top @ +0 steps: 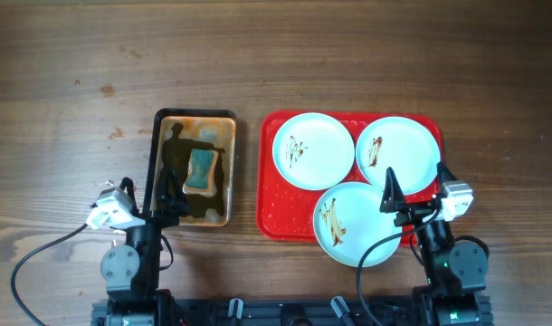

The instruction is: Clean dirty plates on tray and stack at the side

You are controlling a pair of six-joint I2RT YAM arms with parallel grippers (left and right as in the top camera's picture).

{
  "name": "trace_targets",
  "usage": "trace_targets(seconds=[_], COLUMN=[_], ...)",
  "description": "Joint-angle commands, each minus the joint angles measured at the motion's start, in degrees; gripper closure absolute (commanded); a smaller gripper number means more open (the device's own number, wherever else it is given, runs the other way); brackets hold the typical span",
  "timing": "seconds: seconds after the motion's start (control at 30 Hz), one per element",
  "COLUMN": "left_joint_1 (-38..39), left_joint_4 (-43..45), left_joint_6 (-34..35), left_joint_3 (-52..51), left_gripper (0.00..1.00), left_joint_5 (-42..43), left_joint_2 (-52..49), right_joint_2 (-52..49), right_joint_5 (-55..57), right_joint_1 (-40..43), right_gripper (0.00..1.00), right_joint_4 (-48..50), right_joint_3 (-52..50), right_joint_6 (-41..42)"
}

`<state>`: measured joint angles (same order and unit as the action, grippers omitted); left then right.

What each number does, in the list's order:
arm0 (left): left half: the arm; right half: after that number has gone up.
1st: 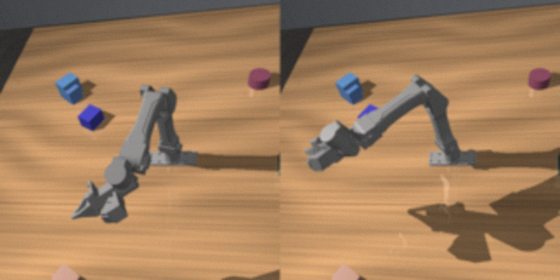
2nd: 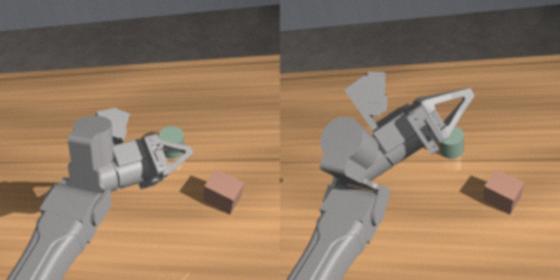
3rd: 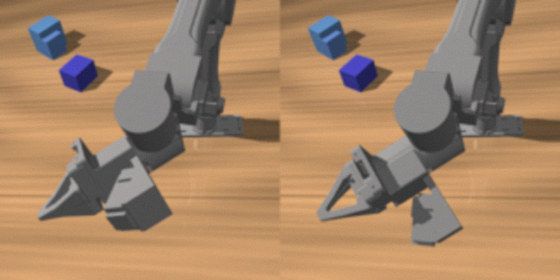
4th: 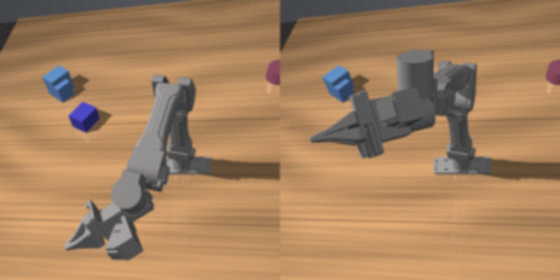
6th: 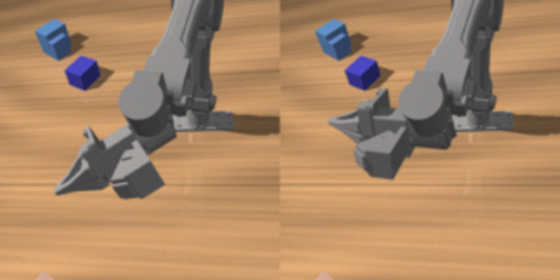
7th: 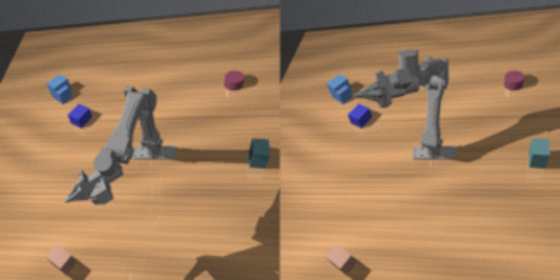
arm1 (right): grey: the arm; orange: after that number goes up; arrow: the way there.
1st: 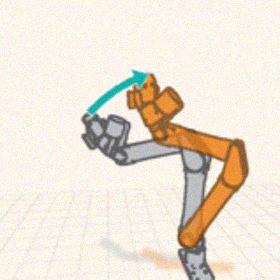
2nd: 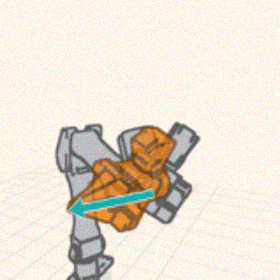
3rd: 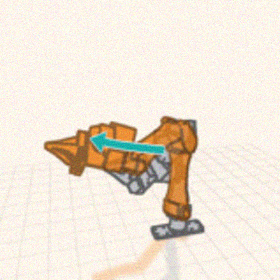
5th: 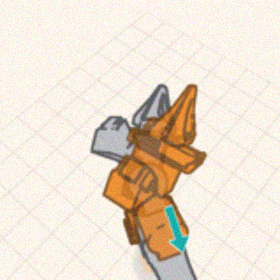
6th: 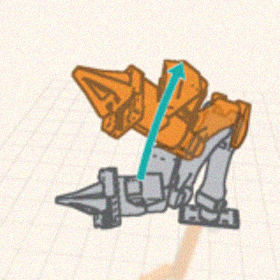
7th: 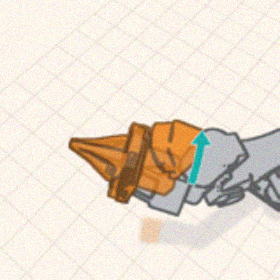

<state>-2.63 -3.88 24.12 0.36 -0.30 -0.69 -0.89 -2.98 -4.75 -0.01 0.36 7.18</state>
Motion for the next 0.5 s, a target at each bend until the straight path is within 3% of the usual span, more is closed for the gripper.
trace_targets(seconds=[0.0, 0.37, 0.47], left_joint_1=[0.26, 0.26, 0.28], left_joint_4=[-0.44, -0.35, -0.22], left_joint_6=[-0.96, -0.94, -1.4], left_joint_3=[-0.04, -0.04, -0.02], left_gripper=[0.0, 0.0, 0.0], left_joint_5=[0.5, 0.94, 4.98], left_joint_2=[0.31, 0.31, 0.2], right_joint_2=[-0.13, -0.13, -0.13], right_joint_5=[-0.92, -0.92, -0.92], right_joint_1=[-0.22, -0.22, -0.22], right_gripper=[0.0, 0.0, 0.0], right_joint_4=[0.13, 0.13, 0.13], right_joint_3=[-0.07, -0.07, -0.07], right_joint_6=[-1.01, -1.01, -1.03])
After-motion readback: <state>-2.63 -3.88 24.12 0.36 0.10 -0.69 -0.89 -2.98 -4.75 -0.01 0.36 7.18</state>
